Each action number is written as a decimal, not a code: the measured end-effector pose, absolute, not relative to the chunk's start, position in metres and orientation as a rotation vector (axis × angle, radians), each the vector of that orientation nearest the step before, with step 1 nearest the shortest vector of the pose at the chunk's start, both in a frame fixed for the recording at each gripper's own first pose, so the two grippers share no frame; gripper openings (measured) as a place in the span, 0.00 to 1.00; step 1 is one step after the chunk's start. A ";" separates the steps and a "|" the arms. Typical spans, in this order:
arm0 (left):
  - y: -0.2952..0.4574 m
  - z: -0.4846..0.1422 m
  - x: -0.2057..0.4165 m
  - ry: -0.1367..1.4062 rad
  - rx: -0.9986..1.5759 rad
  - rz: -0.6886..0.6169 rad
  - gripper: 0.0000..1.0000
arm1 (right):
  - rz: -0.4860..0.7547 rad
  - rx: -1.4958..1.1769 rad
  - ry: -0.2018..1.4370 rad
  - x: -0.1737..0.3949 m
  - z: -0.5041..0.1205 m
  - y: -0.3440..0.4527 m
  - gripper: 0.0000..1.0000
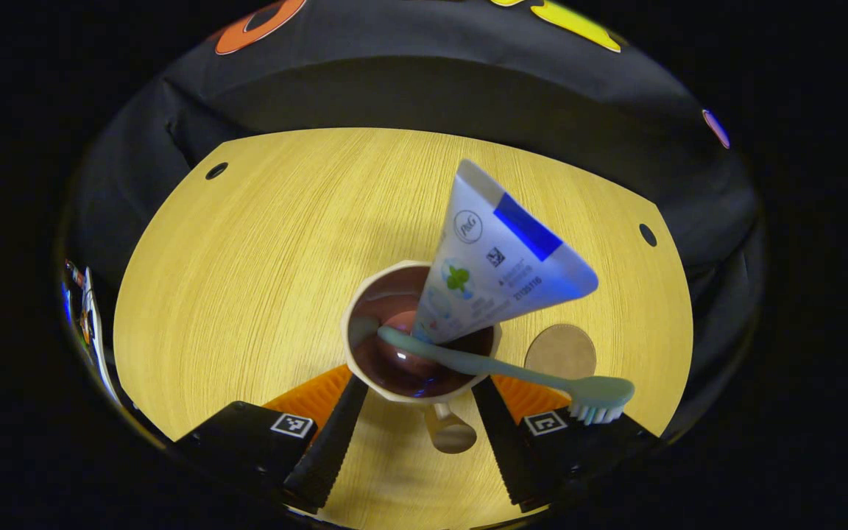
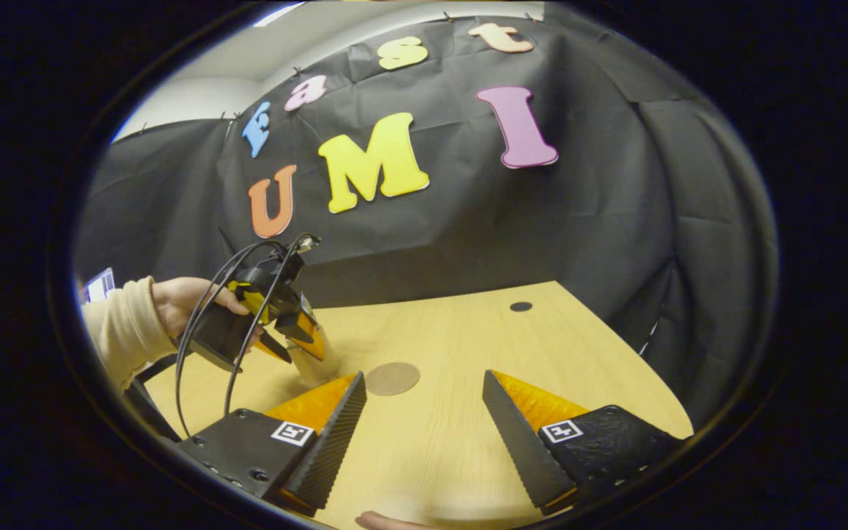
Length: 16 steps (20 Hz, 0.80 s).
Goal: Put the toothbrush and toothpaste on the desktop into the cup, then pick up the cup and place it on the coaster on the desktop.
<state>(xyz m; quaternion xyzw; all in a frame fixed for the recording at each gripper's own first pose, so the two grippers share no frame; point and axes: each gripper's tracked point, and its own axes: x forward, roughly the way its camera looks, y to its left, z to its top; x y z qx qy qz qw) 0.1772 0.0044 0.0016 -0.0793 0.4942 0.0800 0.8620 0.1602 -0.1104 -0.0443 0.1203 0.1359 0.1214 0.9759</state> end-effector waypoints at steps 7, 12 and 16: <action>0.009 0.068 0.147 1.126 -0.152 0.142 0.83 | 0.247 0.227 0.273 0.162 -0.050 -0.110 0.96; 0.015 0.123 0.142 1.147 -0.149 0.138 0.54 | 0.248 0.233 0.286 0.162 -0.058 -0.109 0.96; 0.018 0.173 0.151 1.120 -0.116 0.098 0.30 | 0.247 0.219 0.283 0.161 -0.061 -0.108 0.96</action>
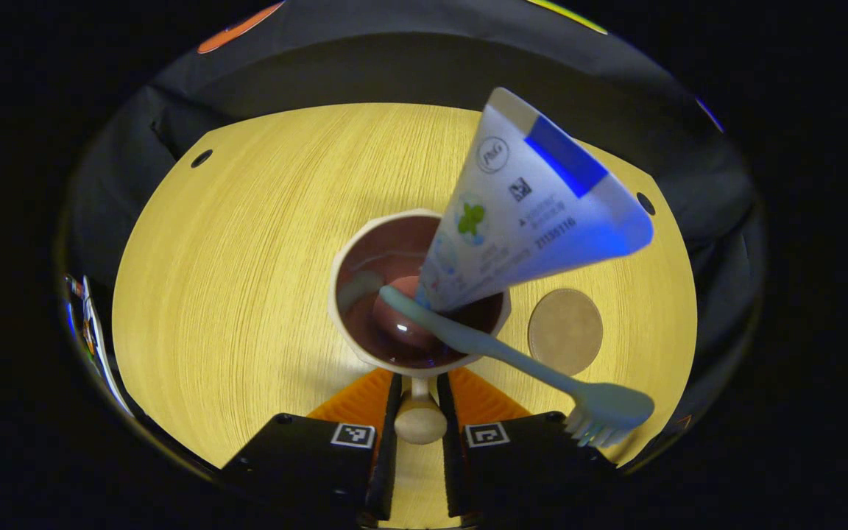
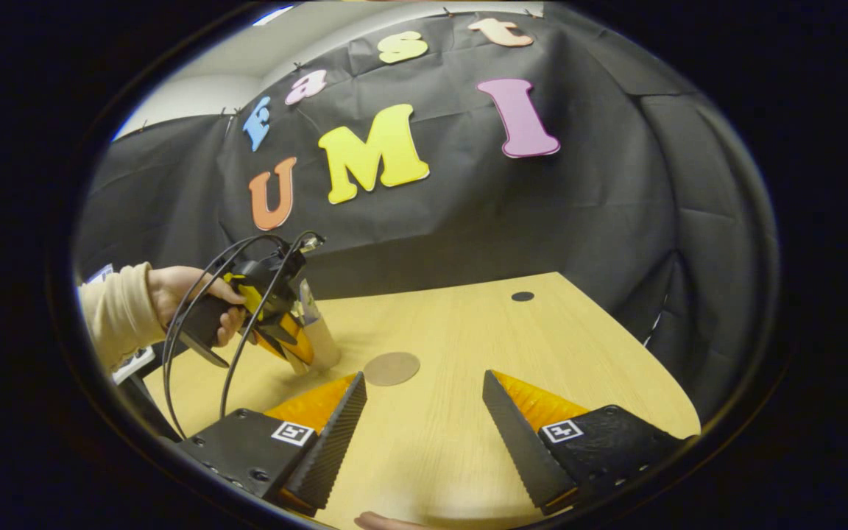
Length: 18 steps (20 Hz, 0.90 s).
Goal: Put the toothbrush and toothpaste on the desktop into the cup, then pick up the cup and place it on the coaster on the desktop.
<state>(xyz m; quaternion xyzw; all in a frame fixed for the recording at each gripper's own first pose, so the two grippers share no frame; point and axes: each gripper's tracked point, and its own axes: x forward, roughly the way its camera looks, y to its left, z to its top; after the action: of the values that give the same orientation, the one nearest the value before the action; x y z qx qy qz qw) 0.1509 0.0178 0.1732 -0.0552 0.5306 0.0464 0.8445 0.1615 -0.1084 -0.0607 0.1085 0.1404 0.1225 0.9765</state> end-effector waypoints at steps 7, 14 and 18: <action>0.029 0.285 0.183 1.037 -0.083 0.070 0.27 | 0.256 0.193 0.293 0.161 -0.069 -0.098 0.96; 0.015 0.434 0.241 0.961 -0.040 0.004 0.26 | 0.249 0.187 0.296 0.162 -0.070 -0.098 0.96; -0.018 0.517 0.279 0.959 0.017 -0.089 0.25 | 0.238 0.175 0.299 0.162 -0.074 -0.101 0.96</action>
<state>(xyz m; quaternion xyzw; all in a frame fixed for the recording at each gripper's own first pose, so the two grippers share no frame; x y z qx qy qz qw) 0.2792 -0.0181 0.5165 0.0084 0.4611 -0.0426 0.8863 0.1624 -0.1015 -0.0736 0.0869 0.1483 0.1179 0.9780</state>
